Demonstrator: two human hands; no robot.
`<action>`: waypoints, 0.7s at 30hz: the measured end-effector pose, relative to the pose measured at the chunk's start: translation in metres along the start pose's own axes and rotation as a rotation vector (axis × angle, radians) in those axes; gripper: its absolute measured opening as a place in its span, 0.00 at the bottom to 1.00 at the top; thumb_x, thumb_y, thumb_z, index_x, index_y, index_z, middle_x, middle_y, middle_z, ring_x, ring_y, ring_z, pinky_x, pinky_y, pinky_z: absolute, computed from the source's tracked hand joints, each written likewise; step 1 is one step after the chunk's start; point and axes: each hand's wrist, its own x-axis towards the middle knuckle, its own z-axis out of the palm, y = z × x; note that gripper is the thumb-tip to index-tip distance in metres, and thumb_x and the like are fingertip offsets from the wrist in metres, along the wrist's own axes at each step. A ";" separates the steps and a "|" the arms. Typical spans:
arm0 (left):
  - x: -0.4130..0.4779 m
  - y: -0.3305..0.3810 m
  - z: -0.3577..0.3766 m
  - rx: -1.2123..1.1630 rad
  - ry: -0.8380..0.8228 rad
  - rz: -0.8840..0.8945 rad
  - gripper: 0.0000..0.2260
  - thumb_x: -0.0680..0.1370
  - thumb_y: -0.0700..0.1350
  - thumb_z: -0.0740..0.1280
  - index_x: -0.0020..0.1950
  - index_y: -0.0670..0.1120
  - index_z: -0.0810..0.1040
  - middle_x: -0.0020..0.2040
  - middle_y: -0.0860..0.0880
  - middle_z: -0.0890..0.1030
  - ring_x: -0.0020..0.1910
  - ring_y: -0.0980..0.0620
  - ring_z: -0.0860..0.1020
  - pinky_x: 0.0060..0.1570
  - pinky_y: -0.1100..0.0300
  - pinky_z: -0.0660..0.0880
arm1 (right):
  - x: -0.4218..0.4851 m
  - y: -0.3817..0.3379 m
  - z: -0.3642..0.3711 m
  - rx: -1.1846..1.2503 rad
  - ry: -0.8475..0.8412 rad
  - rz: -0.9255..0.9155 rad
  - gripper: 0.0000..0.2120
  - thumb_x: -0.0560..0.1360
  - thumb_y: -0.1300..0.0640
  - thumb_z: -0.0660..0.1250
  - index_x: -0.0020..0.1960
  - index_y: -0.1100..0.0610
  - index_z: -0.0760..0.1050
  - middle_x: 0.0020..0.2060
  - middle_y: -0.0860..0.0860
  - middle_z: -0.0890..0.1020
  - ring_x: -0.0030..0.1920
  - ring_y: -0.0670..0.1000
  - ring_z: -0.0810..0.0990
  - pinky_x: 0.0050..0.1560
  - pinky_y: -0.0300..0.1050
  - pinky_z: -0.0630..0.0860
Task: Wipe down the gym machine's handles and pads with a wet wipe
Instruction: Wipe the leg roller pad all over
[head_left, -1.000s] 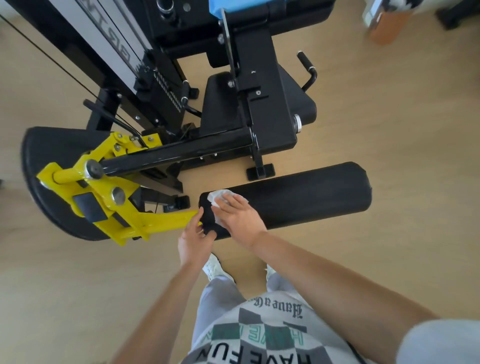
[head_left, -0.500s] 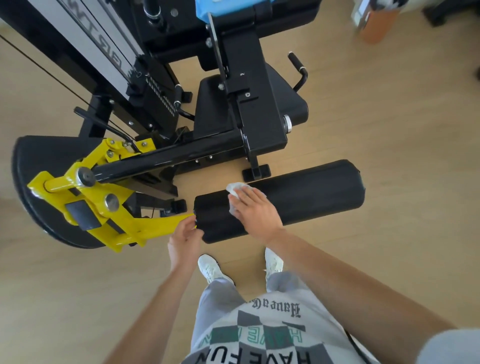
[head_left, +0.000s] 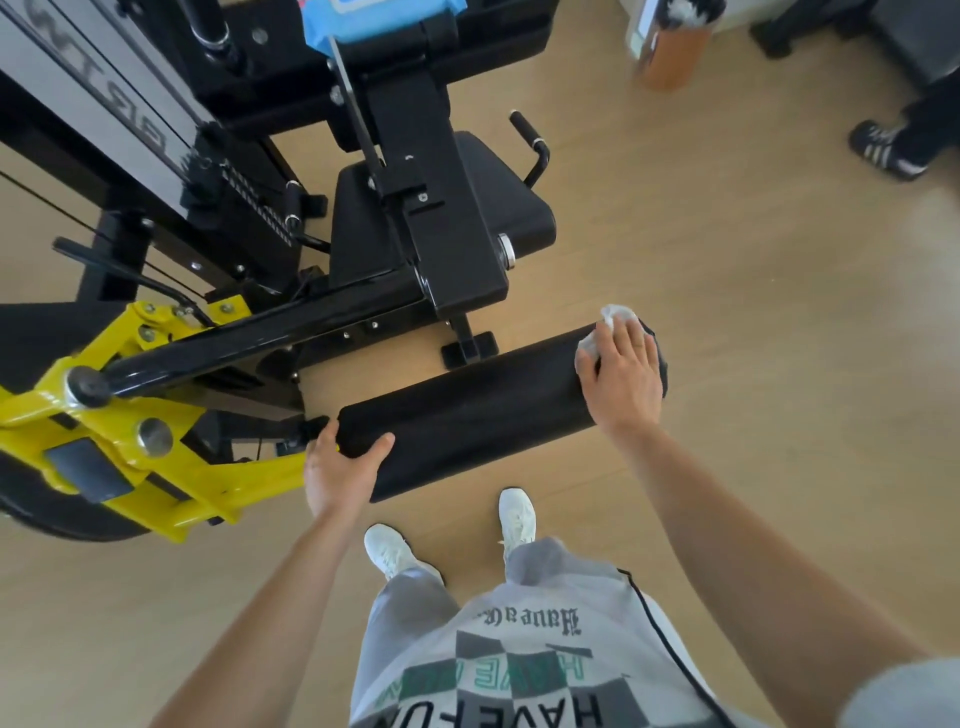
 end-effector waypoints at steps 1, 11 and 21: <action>-0.001 -0.002 -0.001 0.009 0.001 0.009 0.41 0.70 0.61 0.78 0.78 0.48 0.68 0.73 0.46 0.75 0.72 0.44 0.73 0.67 0.43 0.75 | -0.001 -0.005 0.000 -0.005 -0.003 0.005 0.27 0.85 0.46 0.47 0.79 0.58 0.62 0.79 0.56 0.65 0.81 0.58 0.55 0.82 0.55 0.50; -0.008 -0.007 -0.010 -0.033 -0.041 0.031 0.38 0.72 0.54 0.79 0.78 0.50 0.68 0.72 0.49 0.76 0.63 0.49 0.78 0.61 0.47 0.79 | -0.063 -0.100 0.033 0.031 -0.117 -0.544 0.22 0.86 0.51 0.54 0.77 0.56 0.64 0.76 0.55 0.69 0.79 0.58 0.62 0.80 0.57 0.56; -0.029 -0.030 -0.015 -0.316 -0.123 -0.044 0.30 0.76 0.28 0.65 0.76 0.48 0.71 0.62 0.46 0.82 0.59 0.49 0.80 0.46 0.67 0.75 | -0.084 -0.185 0.063 -0.015 -0.345 -0.822 0.34 0.74 0.54 0.75 0.77 0.56 0.67 0.75 0.56 0.70 0.78 0.60 0.64 0.74 0.59 0.67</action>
